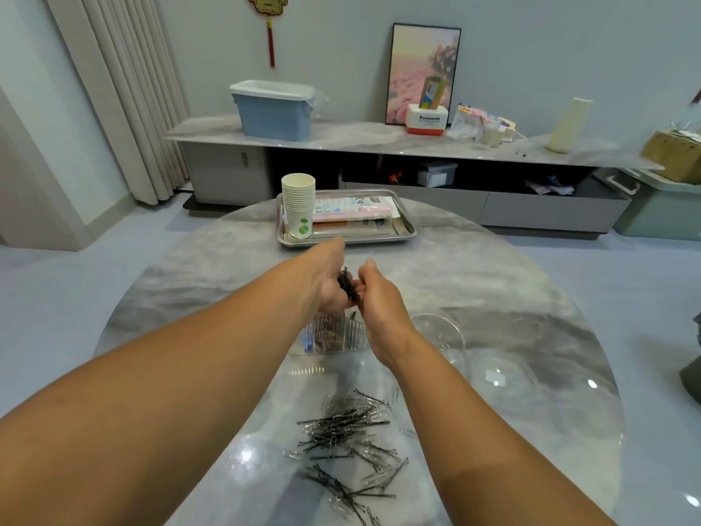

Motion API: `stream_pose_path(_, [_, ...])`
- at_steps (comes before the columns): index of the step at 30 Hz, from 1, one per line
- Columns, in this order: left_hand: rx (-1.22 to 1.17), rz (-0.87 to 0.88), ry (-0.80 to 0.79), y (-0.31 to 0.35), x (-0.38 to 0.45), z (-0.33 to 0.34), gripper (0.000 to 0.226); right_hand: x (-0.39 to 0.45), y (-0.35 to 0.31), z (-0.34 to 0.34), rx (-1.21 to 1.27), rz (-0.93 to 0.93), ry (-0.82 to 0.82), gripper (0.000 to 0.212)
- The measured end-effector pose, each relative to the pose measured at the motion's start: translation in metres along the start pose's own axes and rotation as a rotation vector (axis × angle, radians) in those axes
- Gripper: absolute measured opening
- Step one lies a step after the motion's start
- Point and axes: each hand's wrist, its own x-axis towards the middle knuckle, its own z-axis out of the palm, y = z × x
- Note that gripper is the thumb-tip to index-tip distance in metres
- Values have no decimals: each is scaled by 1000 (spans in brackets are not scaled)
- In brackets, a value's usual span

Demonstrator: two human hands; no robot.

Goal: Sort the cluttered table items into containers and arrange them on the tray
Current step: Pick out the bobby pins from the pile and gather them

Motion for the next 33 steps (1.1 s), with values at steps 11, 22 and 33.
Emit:
stream_pose_path(11, [273, -70, -2, 7, 24, 13, 48, 22, 6, 2, -87, 95, 2, 37])
stream_pose_path(22, [273, -28, 14, 15, 23, 16, 87, 21, 0, -8, -82, 162, -31, 24])
stream_pose_path(33, [614, 462, 32, -51, -15, -21, 44, -18, 4, -30, -235, -24, 106, 20])
